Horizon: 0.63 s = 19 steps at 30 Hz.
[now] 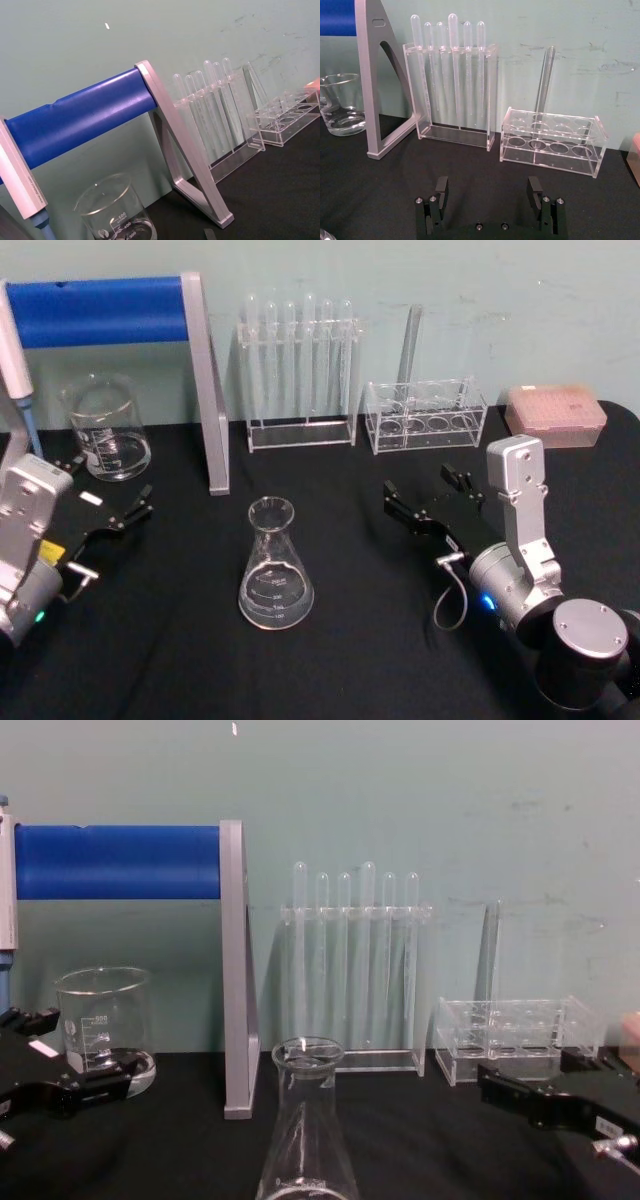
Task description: Grasp the erlenmeyer flask with one hand, shake it three times, then place it back.
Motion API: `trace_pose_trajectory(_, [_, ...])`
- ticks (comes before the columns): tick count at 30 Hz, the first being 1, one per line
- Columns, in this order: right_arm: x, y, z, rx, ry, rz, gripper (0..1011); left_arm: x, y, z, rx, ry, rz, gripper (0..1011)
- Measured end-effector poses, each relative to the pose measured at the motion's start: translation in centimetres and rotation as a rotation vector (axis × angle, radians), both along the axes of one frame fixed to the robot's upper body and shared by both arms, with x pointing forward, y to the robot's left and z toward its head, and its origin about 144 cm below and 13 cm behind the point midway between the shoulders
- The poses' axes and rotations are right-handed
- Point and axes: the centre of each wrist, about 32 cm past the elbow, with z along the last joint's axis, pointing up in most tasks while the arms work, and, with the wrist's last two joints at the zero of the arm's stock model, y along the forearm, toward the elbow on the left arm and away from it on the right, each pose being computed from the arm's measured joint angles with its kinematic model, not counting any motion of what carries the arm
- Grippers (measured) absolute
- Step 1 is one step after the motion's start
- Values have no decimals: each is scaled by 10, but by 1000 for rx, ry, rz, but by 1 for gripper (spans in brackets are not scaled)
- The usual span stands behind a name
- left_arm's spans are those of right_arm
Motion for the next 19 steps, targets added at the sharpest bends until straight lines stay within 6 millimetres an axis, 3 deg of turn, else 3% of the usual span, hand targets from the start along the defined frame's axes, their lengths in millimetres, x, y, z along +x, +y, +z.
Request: trace_pose_trajectory(19, [0, 0, 0, 0, 0, 0, 1000, 0, 0, 0, 0, 0, 0, 1001])
